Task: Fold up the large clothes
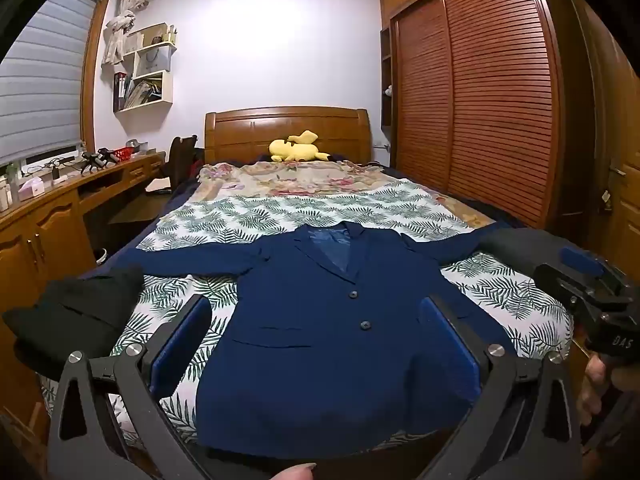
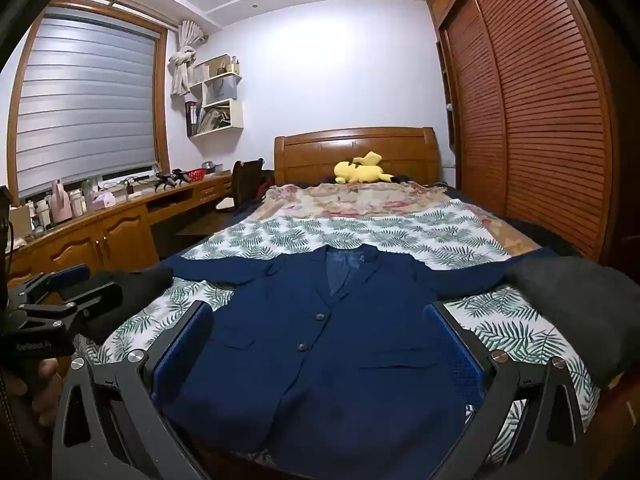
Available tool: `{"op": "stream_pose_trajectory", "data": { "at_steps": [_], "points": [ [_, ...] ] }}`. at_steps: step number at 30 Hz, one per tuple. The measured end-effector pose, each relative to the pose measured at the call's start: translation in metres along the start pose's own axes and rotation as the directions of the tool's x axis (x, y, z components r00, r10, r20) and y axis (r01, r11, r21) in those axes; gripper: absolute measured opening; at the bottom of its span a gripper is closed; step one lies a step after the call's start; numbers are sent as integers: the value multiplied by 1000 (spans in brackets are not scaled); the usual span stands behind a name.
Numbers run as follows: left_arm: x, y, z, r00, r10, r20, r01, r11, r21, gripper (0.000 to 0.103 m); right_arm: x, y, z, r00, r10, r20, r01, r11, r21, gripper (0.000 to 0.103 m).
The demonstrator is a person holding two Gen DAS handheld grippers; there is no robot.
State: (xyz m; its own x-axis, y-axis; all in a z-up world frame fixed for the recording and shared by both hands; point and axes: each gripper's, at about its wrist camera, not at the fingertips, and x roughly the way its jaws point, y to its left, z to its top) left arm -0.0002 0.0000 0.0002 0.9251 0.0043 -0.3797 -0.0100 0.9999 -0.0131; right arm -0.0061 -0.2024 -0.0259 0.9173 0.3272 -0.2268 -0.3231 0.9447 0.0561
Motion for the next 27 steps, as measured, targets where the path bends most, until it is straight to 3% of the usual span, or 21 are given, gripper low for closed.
{"op": "stream_pose_trajectory", "data": {
  "at_steps": [27],
  "points": [
    [-9, -6, 2, 999, 17, 34, -16, 1000, -9, 103, -4, 1, -1, 1000, 4, 7, -4, 1000, -9, 103]
  ]
}}
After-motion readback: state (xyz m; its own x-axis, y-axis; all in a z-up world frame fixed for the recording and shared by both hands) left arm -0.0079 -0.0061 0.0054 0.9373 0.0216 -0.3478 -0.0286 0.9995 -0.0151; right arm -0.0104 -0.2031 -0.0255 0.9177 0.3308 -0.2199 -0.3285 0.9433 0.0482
